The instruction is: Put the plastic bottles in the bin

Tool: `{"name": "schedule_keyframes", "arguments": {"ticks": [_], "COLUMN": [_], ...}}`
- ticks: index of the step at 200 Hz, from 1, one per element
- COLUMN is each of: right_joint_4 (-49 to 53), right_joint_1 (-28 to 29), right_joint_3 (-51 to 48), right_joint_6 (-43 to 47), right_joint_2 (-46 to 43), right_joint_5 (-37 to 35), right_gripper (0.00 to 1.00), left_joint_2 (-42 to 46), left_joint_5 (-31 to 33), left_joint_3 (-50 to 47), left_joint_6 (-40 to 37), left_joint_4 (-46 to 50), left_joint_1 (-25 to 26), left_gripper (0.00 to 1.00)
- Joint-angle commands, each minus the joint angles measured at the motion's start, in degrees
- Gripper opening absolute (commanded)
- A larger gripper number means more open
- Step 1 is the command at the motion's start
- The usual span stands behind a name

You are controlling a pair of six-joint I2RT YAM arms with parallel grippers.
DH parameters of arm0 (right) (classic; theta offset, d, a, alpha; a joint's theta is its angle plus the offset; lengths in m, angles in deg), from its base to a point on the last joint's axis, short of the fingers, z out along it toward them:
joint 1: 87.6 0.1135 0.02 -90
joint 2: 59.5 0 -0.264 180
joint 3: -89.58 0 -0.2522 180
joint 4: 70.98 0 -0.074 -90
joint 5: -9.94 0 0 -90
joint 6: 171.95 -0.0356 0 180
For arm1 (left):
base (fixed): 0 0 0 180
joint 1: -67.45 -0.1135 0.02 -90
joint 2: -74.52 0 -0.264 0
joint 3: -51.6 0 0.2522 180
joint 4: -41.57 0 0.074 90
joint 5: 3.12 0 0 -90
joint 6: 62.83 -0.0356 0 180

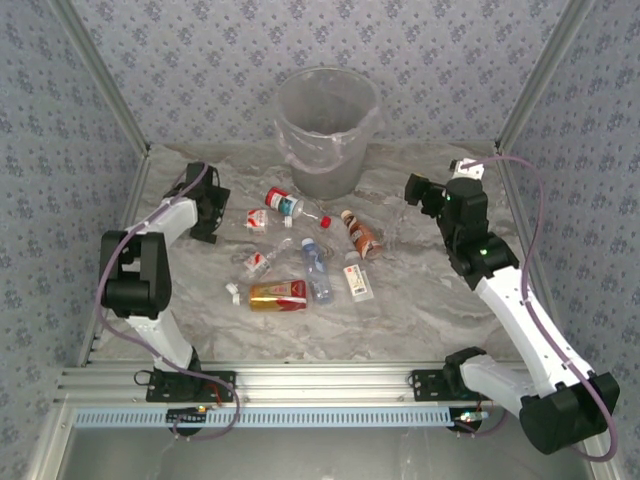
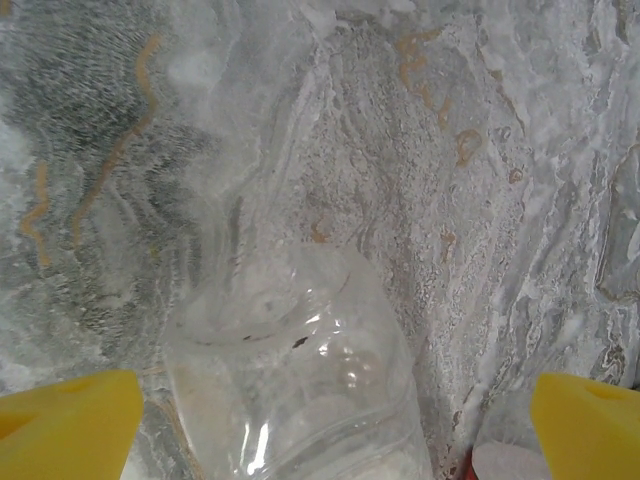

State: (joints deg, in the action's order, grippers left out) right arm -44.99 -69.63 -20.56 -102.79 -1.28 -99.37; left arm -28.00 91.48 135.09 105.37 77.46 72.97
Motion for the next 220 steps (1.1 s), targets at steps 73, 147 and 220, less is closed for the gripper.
{"name": "schedule_keyframes", "arguments": {"ticks": [73,147,220], "right_joint_4": [3.2,5.2,6.5], "right_joint_1": [-2.1,-2.9,-3.5], "right_joint_3": [0.4,0.1,0.5], "right_joint_6": [-0.8,-1.1,-0.8], "right_joint_2": [-3.1,-4.9,-5.9], "right_joint_5": [-1.4,-0.4,-2.1], "right_gripper": [1.00,1.00,1.00], "left_joint_2": [-10.9,-12.7,-9.8], "left_joint_5": [2.5,1.2,3.7], "left_joint_3": [10.3,9.1,6.6], "left_joint_6": [13.2,14.5,14.1], "left_joint_4": [9.8,7.1,4.3], "left_joint_1": [1.9,1.9,1.7], "left_gripper": [0.99,0.77,0.50]}}
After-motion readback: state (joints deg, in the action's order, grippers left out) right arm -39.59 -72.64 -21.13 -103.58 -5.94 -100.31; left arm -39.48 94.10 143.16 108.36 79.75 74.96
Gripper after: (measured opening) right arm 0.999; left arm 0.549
